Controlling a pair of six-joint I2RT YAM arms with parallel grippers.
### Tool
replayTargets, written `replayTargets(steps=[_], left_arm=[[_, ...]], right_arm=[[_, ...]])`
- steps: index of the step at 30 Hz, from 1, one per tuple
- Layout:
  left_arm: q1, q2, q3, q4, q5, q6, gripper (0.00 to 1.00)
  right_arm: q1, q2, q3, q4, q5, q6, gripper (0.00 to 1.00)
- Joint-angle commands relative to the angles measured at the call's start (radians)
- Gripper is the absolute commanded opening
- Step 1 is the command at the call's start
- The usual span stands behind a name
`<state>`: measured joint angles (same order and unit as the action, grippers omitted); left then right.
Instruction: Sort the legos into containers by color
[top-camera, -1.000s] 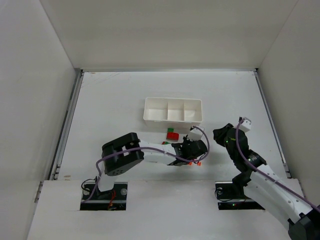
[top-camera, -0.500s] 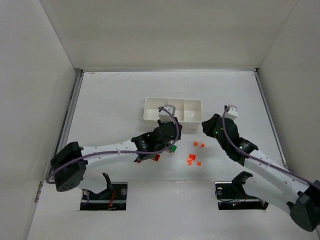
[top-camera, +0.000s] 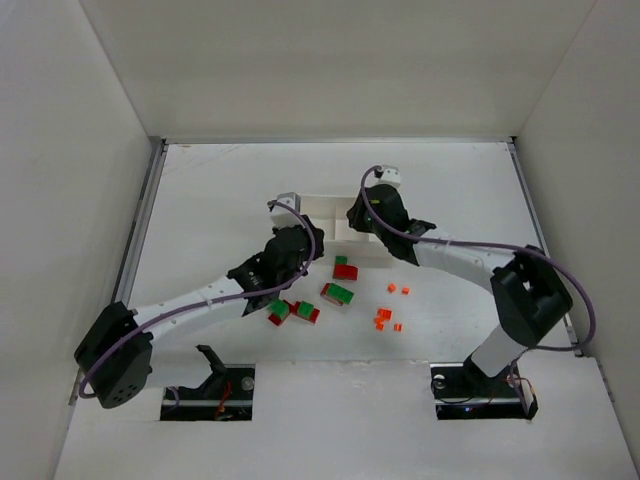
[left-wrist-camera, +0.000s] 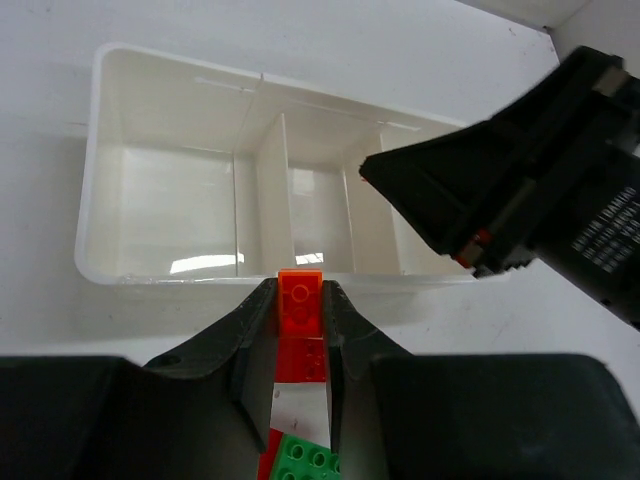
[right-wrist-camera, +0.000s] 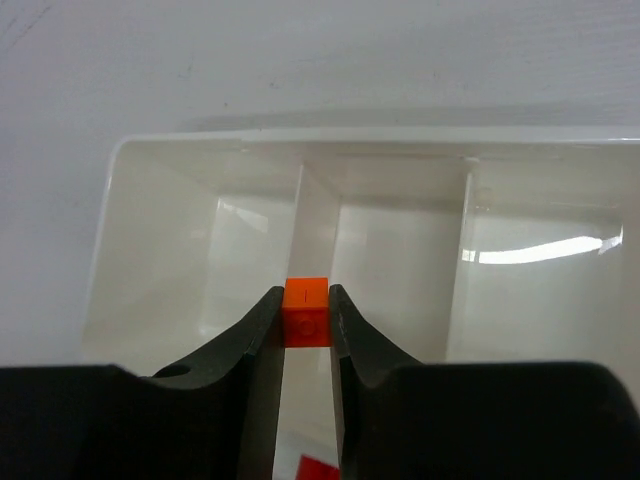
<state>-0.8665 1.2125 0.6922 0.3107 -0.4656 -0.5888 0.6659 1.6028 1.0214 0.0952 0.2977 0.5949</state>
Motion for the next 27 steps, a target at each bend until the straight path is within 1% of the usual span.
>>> replayTargets(steps=[1, 4, 6, 9, 12, 15, 17, 21, 22, 25, 27], left_arm=[[0.019, -0.024, -0.014, 0.041, 0.045, -0.008, 0.15], [0.031, -0.011, -0.005, 0.045, 0.058, -0.006, 0.15], [0.034, 0.001, 0.007, 0.05, 0.062, -0.003, 0.15], [0.036, 0.033, 0.036, 0.054, 0.065, 0.001, 0.15], [0.03, 0.097, 0.085, 0.062, 0.087, 0.009, 0.16], [0.024, 0.188, 0.157, 0.074, 0.104, 0.026, 0.16], [0.022, 0.251, 0.208, 0.077, 0.11, 0.041, 0.17], [0.019, 0.387, 0.315, 0.07, 0.108, 0.099, 0.19], [0.018, 0.421, 0.338, 0.068, 0.105, 0.109, 0.19], [0.024, 0.51, 0.404, 0.056, 0.101, 0.124, 0.21], [0.031, 0.556, 0.444, 0.035, 0.088, 0.127, 0.23]], right_arm=[[-0.016, 0.066, 0.092, 0.058, -0.028, -0.023, 0.31], [-0.013, 0.088, 0.111, 0.057, -0.016, -0.023, 0.41], [-0.016, 0.071, 0.098, 0.066, -0.005, -0.017, 0.47], [-0.021, 0.025, 0.069, 0.069, 0.012, -0.024, 0.5], [-0.021, -0.068, -0.016, 0.075, 0.05, -0.02, 0.46], [-0.015, -0.219, -0.18, 0.116, 0.104, 0.006, 0.35], [-0.015, -0.318, -0.283, 0.113, 0.138, 0.035, 0.3], [-0.006, -0.504, -0.464, 0.066, 0.195, 0.092, 0.3], [-0.001, -0.542, -0.498, 0.032, 0.208, 0.115, 0.31], [0.007, -0.647, -0.582, -0.102, 0.273, 0.201, 0.44], [0.011, -0.696, -0.619, -0.158, 0.294, 0.252, 0.5]])
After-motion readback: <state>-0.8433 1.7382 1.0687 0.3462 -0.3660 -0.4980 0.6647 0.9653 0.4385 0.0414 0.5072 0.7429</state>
